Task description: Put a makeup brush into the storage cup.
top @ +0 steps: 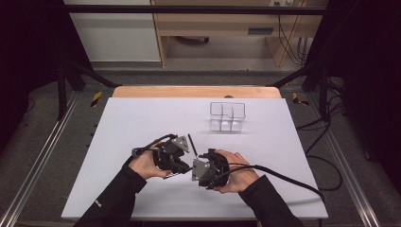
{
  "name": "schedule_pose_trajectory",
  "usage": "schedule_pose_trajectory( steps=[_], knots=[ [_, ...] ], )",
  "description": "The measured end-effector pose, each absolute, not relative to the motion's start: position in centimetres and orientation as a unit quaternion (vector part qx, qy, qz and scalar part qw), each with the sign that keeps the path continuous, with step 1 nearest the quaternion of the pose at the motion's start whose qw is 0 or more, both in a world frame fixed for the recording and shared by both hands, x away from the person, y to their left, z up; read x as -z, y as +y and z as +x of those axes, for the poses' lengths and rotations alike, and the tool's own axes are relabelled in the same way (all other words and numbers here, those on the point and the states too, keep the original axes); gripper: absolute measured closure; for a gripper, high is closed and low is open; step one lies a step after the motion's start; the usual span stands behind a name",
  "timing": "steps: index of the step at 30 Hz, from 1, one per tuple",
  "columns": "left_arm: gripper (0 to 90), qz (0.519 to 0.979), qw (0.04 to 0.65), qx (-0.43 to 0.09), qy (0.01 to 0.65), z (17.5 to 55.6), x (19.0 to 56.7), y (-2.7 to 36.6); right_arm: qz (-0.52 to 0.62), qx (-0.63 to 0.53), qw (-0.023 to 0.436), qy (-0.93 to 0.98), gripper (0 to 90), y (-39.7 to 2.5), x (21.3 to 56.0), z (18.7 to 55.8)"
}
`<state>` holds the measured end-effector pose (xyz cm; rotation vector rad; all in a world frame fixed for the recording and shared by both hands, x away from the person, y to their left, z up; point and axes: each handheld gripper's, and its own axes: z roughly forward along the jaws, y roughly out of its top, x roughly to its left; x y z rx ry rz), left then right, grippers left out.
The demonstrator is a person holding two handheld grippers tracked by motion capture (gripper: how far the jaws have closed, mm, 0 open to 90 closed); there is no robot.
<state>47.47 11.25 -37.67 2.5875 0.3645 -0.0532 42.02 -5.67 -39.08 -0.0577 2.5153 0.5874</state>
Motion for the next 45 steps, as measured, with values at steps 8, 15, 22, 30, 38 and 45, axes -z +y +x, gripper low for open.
schedule_pose_trajectory(
  steps=[8,15,22,30,38,45],
  knots=[
    [83.3,0.957,0.258,0.025,0.133,47.4,37.7,11.0,-0.055,-0.213,0.284,0.933,51.9,-5.2,39.4,42.0],
    [83.3,0.957,0.256,0.027,0.130,47.2,37.6,10.9,-0.075,-0.205,0.286,0.933,61.4,-5.0,39.7,41.9],
    [83.3,0.959,0.252,0.028,0.126,47.1,37.7,10.7,-0.086,-0.192,0.291,0.933,70.0,-4.8,40.0,41.8],
    [83.3,0.960,0.251,0.029,0.122,47.0,37.6,10.6,-0.100,-0.193,0.292,0.931,78.1,-4.8,40.1,41.8],
    [83.3,0.958,0.256,0.031,0.123,47.0,37.6,10.8,-0.108,-0.192,0.288,0.932,81.6,-4.8,40.3,41.9],
    [82.8,0.956,0.265,0.026,0.122,47.0,37.4,11.0,-0.102,-0.195,0.278,0.935,83.9,-4.9,40.3,41.8]
  ],
)
